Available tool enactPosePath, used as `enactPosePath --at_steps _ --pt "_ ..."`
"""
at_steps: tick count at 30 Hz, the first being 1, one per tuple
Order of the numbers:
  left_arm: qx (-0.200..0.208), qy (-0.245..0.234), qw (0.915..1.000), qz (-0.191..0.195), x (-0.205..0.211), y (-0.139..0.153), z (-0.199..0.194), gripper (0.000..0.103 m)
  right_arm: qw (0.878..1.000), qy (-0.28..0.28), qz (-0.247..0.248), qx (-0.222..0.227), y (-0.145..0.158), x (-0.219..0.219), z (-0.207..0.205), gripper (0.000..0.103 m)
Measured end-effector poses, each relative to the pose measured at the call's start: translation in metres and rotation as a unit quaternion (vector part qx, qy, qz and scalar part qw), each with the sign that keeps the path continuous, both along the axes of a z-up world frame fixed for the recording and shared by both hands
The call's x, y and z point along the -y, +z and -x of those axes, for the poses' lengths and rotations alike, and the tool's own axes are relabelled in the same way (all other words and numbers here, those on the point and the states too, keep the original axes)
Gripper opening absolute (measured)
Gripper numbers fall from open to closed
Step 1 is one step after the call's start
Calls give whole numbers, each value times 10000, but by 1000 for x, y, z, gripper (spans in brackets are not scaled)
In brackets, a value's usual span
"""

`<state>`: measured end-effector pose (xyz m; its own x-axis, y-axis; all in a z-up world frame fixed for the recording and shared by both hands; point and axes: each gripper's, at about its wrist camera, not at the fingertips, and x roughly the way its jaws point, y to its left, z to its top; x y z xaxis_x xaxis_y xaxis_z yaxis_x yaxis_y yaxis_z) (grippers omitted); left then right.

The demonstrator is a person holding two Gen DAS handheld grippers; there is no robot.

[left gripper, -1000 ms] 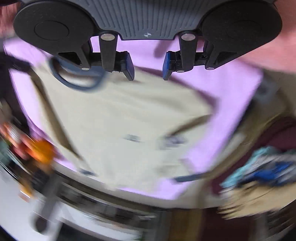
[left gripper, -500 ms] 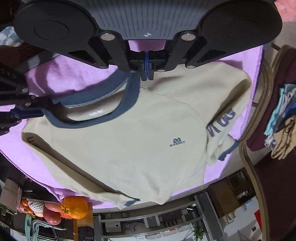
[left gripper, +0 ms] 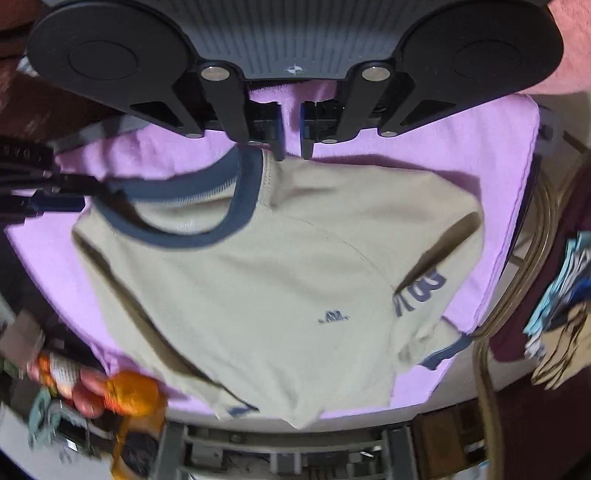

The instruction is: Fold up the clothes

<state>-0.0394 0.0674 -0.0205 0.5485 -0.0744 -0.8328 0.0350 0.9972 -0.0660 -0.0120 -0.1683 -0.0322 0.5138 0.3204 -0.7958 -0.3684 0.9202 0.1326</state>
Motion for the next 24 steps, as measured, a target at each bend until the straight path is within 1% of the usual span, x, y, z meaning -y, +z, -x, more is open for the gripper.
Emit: enactPosePath --at_steps 1,2,4,5,6,8,9,10,12,14,16,19,20,22,23,24 --pt "36 136 9997 195 -9 4 1 29 9997 6 -192 157 7 3 2 31" --pt "9 370 9986 387 -18 4 -1 30 9988 24 -388 283 13 5 3 31" --pt "-148 921 9926 773 -38 -1 -3 31 9963 89 -750 410 20 7 2 31" --pt "-233 1236 9867 1035 -50 -4 -3 31 9957 113 -828 390 20 6 1 31" --pt "-314 1547 9787 1311 -61 -7 -2 34 9957 141 -839 357 18 3 0 31" --pt "-466 2093 9596 1823 -81 -14 -1 38 9961 214 -797 304 14 -3 -1 31" --pt "-534 2256 9525 1977 -85 -18 -2 38 9961 239 -799 278 13 -5 -1 32" --pt "-584 2339 9482 2068 -86 -22 -5 38 9959 251 -836 242 12 -6 -2 32" --pt "-595 2375 9465 2103 -83 -26 -14 37 9949 228 -968 153 10 -8 -4 32" --pt "-535 2386 9472 2073 -78 -27 -22 36 9944 187 -1040 86 8 -7 -6 33" --pt "-517 2434 9481 1980 -73 -29 -29 36 9942 162 -1064 57 7 -6 -6 33" --pt "-600 2563 9449 1943 -74 -36 -34 36 9943 172 -1052 61 6 -6 -6 35" --pt "-555 2582 9453 1917 -73 -36 -34 35 9944 170 -1043 64 6 -6 -5 36" --pt "-495 2545 9486 1813 -70 -35 -37 19 9945 153 -1038 65 6 -6 -5 37" --pt "-453 2523 9507 1748 -68 -33 -38 1 9945 141 -1039 65 6 -5 -6 37" --pt "-342 2493 9531 1680 -66 -29 -35 1 9945 127 -1038 72 6 -5 -6 37"
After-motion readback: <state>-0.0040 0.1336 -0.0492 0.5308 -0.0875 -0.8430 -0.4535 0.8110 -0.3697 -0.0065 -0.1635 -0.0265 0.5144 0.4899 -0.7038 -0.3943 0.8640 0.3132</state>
